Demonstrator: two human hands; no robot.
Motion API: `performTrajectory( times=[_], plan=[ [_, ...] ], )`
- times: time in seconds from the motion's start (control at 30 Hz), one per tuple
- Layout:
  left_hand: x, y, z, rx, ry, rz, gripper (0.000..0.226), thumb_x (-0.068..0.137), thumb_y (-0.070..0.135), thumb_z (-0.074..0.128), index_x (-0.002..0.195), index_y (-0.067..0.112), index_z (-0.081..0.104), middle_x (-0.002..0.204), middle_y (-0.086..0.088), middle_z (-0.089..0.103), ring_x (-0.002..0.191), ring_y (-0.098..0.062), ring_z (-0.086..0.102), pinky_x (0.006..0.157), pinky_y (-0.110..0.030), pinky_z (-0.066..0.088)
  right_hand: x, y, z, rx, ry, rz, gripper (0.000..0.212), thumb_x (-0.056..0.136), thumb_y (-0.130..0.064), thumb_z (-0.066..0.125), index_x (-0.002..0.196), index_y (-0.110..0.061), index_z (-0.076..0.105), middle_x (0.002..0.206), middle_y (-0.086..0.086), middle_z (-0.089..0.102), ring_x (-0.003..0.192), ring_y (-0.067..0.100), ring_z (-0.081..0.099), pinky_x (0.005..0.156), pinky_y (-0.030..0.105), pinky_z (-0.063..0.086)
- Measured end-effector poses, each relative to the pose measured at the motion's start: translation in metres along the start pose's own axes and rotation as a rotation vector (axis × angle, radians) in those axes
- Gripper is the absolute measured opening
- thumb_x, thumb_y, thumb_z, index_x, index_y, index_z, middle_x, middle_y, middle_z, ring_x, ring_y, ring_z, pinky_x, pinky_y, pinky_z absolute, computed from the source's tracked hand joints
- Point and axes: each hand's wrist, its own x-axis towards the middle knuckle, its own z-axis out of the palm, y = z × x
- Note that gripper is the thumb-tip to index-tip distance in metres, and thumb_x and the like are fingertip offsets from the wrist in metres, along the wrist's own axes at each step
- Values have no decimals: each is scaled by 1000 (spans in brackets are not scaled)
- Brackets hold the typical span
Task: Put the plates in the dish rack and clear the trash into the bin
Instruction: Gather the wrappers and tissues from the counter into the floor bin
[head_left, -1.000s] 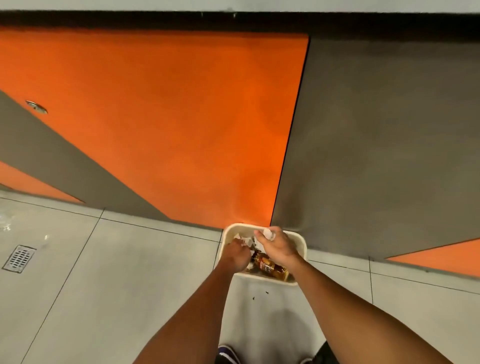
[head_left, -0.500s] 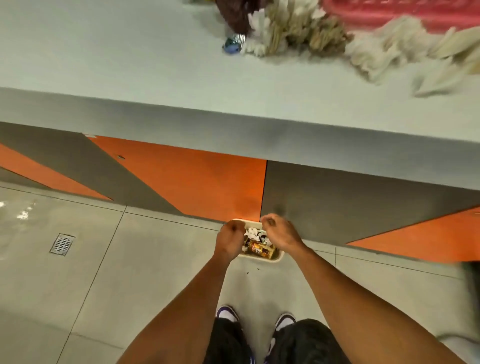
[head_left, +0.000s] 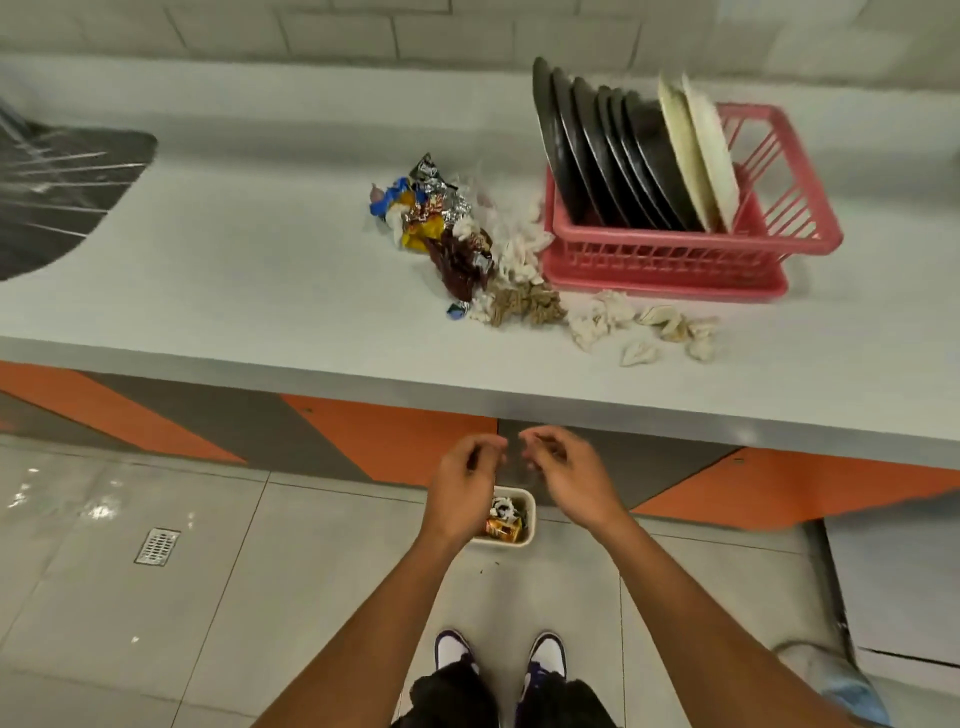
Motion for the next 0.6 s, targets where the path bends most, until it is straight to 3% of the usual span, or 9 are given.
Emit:
performTrajectory(
  times=[0.17, 0.37, 0.5, 0.6],
  plan=[
    [5, 64, 2, -47, -29, 141, 20, 101, 17, 54, 98, 25, 72, 89, 10, 73, 89, -7, 67, 87, -30, 53, -18, -46, -31, 116, 127, -74, 13, 102, -30, 58, 106, -30, 71, 99, -7, 75, 94, 11, 72, 94, 45, 57],
    [14, 93, 26, 11, -152, 214, 16, 100, 20, 57, 100, 27, 71, 89, 12, 73, 86, -4, 66, 82, -34, 56, -40, -45, -72, 160, 292, -81, 18, 101, -19, 59, 107, -31, 70, 97, -7, 76, 94, 8, 71, 90, 37, 57],
    [24, 104, 57, 125, -243, 259, 13, 100, 25, 59, 103, 31, 69, 99, 17, 69, 87, 4, 62, 73, -12, 49, -32, -39, -120, 60, 376, -69, 16, 98, -22, 64, 110, -31, 68, 104, -12, 72, 94, -2, 65, 79, 16, 50],
    [41, 110, 83, 226, -277, 279, 12, 99, 29, 60, 108, 34, 65, 111, 16, 65, 87, 3, 62, 70, -8, 47, -9, -29, -160, -39, 434, -41, 23, 95, -26, 69, 116, -30, 64, 108, -11, 69, 96, 5, 65, 76, 19, 47]
  ],
)
